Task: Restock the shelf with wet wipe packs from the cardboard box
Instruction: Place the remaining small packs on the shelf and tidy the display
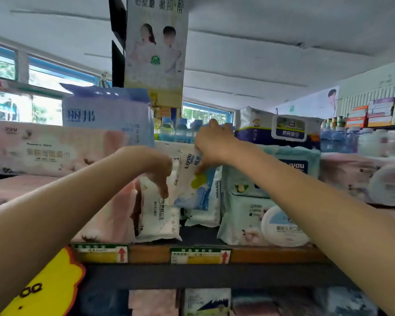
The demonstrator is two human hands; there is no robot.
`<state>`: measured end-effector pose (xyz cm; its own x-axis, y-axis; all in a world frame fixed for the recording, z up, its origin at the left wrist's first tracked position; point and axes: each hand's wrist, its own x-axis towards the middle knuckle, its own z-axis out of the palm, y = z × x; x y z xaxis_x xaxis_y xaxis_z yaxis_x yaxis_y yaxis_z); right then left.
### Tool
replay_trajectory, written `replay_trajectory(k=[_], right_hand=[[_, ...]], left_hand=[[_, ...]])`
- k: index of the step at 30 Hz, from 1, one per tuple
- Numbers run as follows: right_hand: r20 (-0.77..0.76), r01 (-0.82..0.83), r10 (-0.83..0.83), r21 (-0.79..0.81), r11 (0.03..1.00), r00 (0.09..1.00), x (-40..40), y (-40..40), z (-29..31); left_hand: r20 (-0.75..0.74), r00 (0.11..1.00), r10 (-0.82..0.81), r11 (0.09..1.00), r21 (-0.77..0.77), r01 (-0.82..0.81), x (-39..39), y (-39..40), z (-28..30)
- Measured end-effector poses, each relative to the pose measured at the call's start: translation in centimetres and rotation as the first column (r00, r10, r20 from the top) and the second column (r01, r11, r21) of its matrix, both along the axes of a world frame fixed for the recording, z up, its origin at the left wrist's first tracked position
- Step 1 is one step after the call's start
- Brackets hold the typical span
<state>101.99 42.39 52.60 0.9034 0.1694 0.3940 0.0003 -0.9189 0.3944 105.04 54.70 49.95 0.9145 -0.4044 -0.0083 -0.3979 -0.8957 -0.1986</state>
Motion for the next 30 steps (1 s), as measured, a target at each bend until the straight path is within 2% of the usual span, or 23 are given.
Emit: replay_trajectory(k=[6, 9, 13, 17, 20, 24, 30], right_hand=[[-0.201, 0.14, -0.164, -0.128, 0.982, 0.966, -0.3, 0.8, 1.0], [-0.22, 0.157, -0.209, -0.231, 0.96, 0.953, 0.3, 1.4, -0.2], [-0.265, 0.163, -0.228, -0.245, 0.956, 0.937, 1.8, 2.2, -3.0], [-0.226, 0.137, -0.204, -0.28, 0.95, 0.953, 3.1, 1.7, -4.3], [-0.27, 0.128, -0.201, -0.266, 0.956, 0.942, 2.2, 1.3, -4.0], [-0.338, 0.187, -0.283, -0.289, 0.939, 0.898, 1.9, 1.1, -4.3], [-0.257, 0.139, -0.214, -0.281, 0.949, 0.942, 2.9, 0.9, -5.4]], left_hand=[[0.088, 0.996, 0.004, 0.992, 0.127, -0.015, 1.9, -0.3, -1.8], [0.149, 0.989, 0.007, 0.987, 0.158, -0.03, 2.1, -0.4, -2.8], [0.222, 0.974, -0.038, 0.989, 0.149, 0.005, 2.0, 0.2, -3.3], [0.284, 0.954, -0.101, 0.983, 0.178, 0.051, 2.0, 0.6, -3.5], [0.288, 0.95, -0.121, 0.982, 0.177, 0.071, 2.2, 0.7, -3.4], [0.255, 0.961, -0.107, 0.982, 0.179, 0.062, 2.6, 0.7, -3.3], [0.221, 0.967, -0.126, 0.971, 0.228, 0.074, 2.2, 0.3, -3.2]])
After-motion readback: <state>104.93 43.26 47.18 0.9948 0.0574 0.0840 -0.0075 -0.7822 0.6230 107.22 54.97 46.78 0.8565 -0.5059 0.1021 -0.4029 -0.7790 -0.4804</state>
